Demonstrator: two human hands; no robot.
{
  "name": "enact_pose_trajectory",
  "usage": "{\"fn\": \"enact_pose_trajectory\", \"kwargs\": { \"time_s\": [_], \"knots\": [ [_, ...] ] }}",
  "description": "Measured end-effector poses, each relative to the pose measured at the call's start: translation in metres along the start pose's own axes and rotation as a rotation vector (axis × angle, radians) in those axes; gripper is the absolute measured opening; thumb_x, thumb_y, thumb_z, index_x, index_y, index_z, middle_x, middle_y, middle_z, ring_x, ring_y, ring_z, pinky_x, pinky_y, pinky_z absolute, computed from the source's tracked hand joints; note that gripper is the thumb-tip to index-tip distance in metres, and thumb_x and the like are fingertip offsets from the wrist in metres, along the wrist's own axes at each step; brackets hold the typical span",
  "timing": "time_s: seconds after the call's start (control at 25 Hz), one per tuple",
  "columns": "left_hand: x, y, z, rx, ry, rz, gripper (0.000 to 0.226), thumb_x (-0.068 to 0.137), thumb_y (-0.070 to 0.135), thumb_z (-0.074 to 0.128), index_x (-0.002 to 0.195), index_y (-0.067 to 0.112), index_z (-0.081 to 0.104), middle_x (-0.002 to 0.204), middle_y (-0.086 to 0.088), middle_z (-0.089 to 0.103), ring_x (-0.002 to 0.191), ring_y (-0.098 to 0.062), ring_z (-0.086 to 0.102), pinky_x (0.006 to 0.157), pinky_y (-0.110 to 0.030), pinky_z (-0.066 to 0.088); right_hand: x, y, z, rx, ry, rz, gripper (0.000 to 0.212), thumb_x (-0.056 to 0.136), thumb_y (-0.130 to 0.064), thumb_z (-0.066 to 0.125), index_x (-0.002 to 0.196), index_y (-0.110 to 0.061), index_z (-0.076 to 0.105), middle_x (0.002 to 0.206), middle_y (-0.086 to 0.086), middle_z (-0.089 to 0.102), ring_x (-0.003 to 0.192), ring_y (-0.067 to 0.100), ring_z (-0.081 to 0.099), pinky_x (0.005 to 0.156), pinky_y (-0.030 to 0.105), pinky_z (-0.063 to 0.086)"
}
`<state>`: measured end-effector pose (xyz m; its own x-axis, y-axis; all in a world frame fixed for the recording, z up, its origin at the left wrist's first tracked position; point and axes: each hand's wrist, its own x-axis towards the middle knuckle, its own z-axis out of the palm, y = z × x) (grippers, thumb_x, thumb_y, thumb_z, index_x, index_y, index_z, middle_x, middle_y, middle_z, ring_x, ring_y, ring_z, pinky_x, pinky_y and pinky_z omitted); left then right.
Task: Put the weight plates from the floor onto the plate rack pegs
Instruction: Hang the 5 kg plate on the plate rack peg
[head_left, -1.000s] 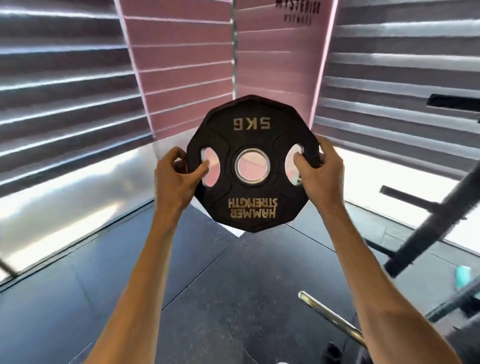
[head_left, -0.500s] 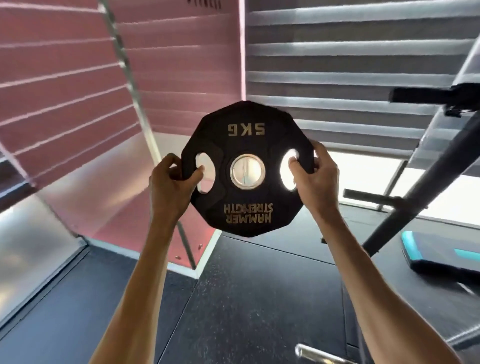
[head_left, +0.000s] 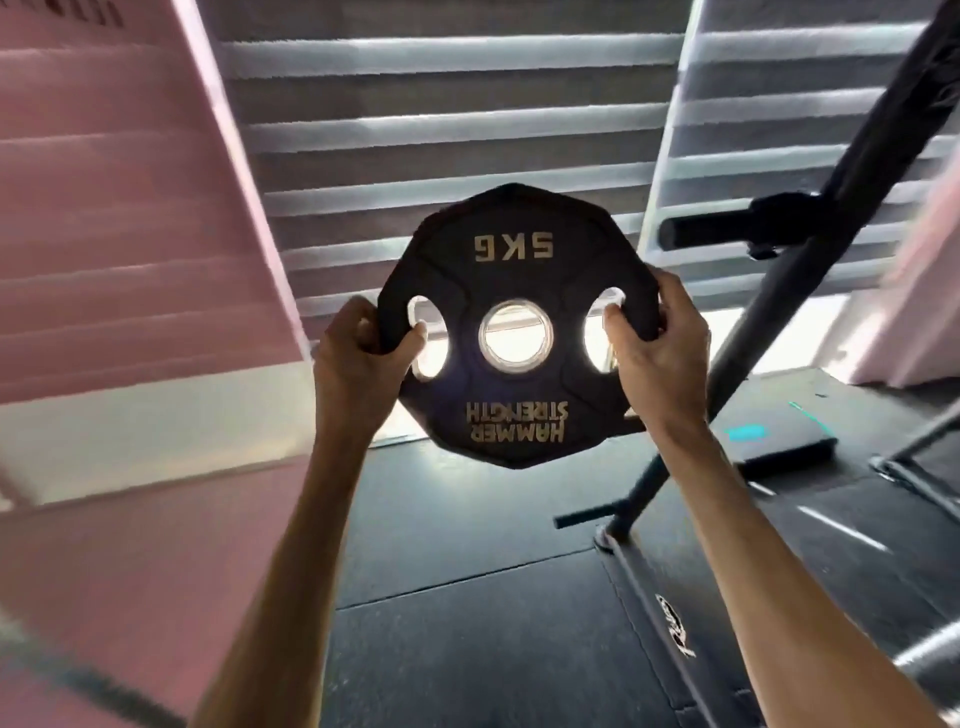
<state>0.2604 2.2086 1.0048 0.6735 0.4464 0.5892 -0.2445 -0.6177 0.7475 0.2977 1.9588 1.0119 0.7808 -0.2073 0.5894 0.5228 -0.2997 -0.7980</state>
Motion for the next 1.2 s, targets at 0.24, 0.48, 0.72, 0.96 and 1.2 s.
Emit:
{"fn": "enact_pose_trajectory", "kwargs": {
  "time_s": [0.24,0.48,0.72,0.96,1.2],
  "knots": [
    [0.103,-0.033,0.096,-0.214,-0.274,0.025,0.035,0.074,0.039,0.077,0.074,0.016,0.051,0.065,-0.003,0.064,0.063,-0.027,0.061,0.060,-0.042,0.049,0.040,0.020,0.028,-0.146,0.311,0.077,0.034,0.085,-0.010,0.066,0.117,-0.019,0.066,0.076,-0.021,0.065,0.070,-0.005,0.059,0.069,0.013,0.047],
    [0.143,-0.026,0.198,-0.375,-0.478,0.100,0.035,0.076,0.034,0.076,0.068,0.020,0.044,0.061,0.004,0.057,0.060,-0.020,0.053,0.058,-0.035,0.044,0.077,0.046,0.016,-0.315,0.503,0.074,0.038,0.088,-0.008,0.066,0.123,-0.024,0.064,0.083,-0.015,0.069,0.071,-0.010,0.061,0.069,0.007,0.047],
    [0.177,-0.011,0.285,-0.467,-0.575,0.138,0.036,0.077,0.031,0.077,0.066,0.024,0.044,0.061,0.007,0.054,0.055,-0.006,0.050,0.055,-0.026,0.041,0.126,0.085,0.003,-0.444,0.635,0.041,0.041,0.087,-0.011,0.068,0.127,-0.019,0.063,0.094,-0.014,0.071,0.079,-0.007,0.064,0.074,0.011,0.049],
    [0.211,-0.010,0.350,-0.539,-0.636,0.185,0.032,0.077,0.034,0.077,0.075,0.017,0.050,0.063,0.006,0.059,0.058,-0.016,0.056,0.057,-0.032,0.045,0.166,0.115,0.006,-0.472,0.726,0.032,0.039,0.086,-0.006,0.066,0.122,-0.021,0.064,0.084,-0.024,0.069,0.073,-0.008,0.061,0.070,0.010,0.048],
    [0.228,-0.013,0.403,-0.649,-0.771,0.282,0.034,0.080,0.038,0.075,0.079,0.017,0.048,0.065,0.004,0.057,0.062,-0.020,0.057,0.058,-0.036,0.047,0.175,0.138,0.015,-0.585,0.890,0.016,0.039,0.089,-0.004,0.065,0.127,-0.012,0.063,0.088,-0.018,0.066,0.073,-0.009,0.060,0.070,0.008,0.046]
  ]
}}
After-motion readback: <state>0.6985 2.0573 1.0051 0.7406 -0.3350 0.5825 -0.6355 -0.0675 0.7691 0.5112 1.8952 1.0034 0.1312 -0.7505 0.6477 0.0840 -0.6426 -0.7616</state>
